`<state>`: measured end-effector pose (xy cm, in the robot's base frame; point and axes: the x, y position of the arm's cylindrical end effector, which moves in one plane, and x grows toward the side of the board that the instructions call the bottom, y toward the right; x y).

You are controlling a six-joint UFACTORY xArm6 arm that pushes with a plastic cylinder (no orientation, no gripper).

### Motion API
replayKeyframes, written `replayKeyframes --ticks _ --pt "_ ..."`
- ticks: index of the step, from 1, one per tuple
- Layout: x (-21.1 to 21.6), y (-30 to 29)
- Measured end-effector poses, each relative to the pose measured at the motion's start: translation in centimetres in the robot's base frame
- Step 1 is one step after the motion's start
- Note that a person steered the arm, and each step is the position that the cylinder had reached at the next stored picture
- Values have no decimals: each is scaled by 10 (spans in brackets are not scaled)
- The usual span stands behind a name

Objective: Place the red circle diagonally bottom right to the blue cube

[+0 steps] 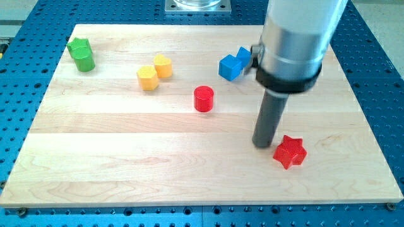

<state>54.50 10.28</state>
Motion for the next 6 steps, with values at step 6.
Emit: replayKeyframes --ticks 6 --pt "-109 -128"
